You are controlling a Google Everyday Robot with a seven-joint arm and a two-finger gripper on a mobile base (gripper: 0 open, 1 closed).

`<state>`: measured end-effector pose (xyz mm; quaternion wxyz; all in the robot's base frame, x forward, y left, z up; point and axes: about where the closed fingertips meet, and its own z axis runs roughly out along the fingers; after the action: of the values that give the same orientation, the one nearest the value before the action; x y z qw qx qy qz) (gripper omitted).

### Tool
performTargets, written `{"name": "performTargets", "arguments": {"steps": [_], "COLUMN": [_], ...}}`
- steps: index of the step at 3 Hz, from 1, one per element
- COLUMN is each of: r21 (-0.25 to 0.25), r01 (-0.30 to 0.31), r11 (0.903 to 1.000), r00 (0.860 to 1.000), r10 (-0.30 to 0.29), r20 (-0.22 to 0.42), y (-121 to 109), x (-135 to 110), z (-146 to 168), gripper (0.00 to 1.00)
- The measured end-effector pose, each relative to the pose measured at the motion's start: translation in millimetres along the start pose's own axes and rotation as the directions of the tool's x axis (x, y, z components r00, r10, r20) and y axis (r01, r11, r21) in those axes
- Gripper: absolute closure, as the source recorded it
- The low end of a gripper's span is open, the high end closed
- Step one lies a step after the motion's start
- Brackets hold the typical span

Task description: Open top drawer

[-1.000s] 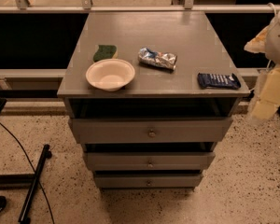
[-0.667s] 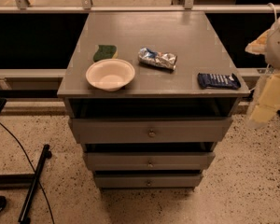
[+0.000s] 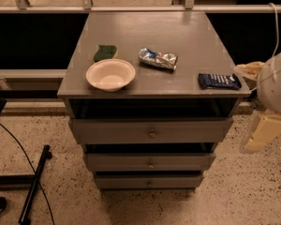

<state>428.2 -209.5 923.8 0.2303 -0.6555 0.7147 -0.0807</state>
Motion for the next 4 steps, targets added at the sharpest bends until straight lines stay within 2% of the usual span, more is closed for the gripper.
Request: {"name": "performTargets", "arguments": {"steps": [1,2,3,4], "r21": [0.033,0.003,-0.008,-0.032], "r01": [0.095,0.075,0.061,0.058], "r11": [0.995,0.9972,0.9981,0.9978], "r00": [0.995,0.995,0.993,0.991], "r10": [-0.095,-0.075,-0.06,-0.054], "r20": [0.008,0.062,0.106,0.125], "y": [-5,6,28,53], "x": [-1,-7,-17,-22], "z": [4,29,72,113], "gripper": [0.0,0.0,0.0,0.0]}}
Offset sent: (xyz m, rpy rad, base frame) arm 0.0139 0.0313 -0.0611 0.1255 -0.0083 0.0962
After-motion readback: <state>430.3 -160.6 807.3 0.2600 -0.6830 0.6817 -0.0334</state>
